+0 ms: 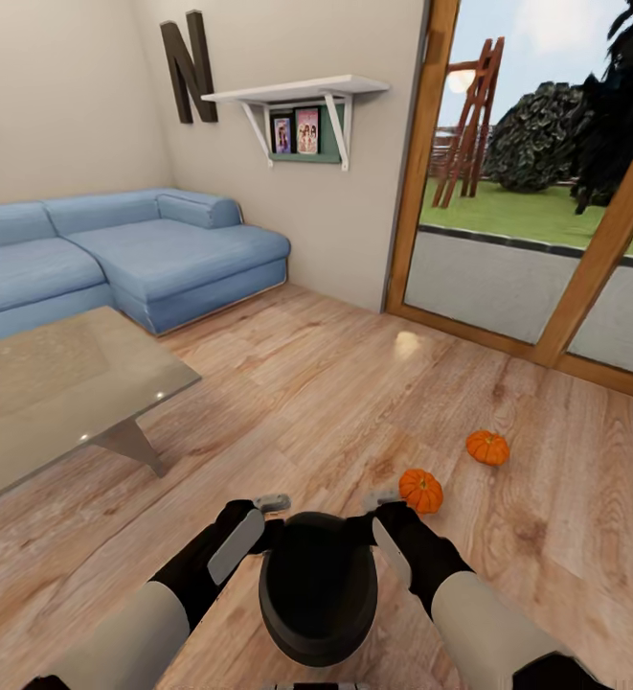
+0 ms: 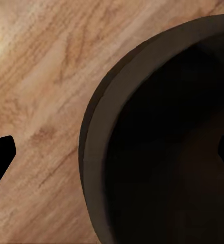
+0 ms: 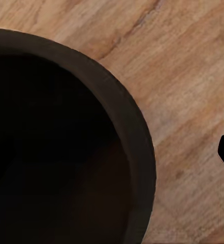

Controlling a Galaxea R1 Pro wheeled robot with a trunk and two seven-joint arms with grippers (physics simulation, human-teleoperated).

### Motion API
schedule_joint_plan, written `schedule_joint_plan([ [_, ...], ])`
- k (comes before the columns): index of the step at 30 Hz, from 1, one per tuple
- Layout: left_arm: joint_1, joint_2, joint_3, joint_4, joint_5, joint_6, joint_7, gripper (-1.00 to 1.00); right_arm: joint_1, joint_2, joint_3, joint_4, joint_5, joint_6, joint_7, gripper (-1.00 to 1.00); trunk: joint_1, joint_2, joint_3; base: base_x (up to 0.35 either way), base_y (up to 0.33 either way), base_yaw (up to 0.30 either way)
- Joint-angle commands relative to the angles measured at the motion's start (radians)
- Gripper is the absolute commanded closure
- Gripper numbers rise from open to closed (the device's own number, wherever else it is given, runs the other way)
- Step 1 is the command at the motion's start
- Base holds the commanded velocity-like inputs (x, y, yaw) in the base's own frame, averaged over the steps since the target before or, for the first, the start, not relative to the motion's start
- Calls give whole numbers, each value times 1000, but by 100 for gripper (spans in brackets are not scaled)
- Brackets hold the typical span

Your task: Place each of the two pumpkins and all three candles from the living room inside a cabinet in the living room (use any cabinet), then make sure every cabinet is closed, and position the cauldron so it is next to a table in the living room.

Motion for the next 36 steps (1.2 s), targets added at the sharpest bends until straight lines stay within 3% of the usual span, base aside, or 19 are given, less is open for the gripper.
schedule_joint_plan([
  [1, -8, 0, -4, 9, 7, -4, -1, -100, -8, -1, 5, 1, -12, 5, -9, -100, 0, -1, -5, 0, 0, 0],
  [6, -34, -6, -2, 80, -69, -20, -108, -100, -43, 3, 3, 32, -14, 8, -9, -100, 2, -2, -24, 0, 0, 0],
  [10, -40, -9, -1, 96, -90, -23, -150, -100, -63, 6, 2, 43, -15, 7, -9, -100, 4, -3, -40, 0, 0, 0],
  [36, -63, -17, 0, 146, -93, -23, -164, -100, -73, 7, 1, 47, -17, 5, -9, -100, 16, -9, -140, 0, 0, 0],
])
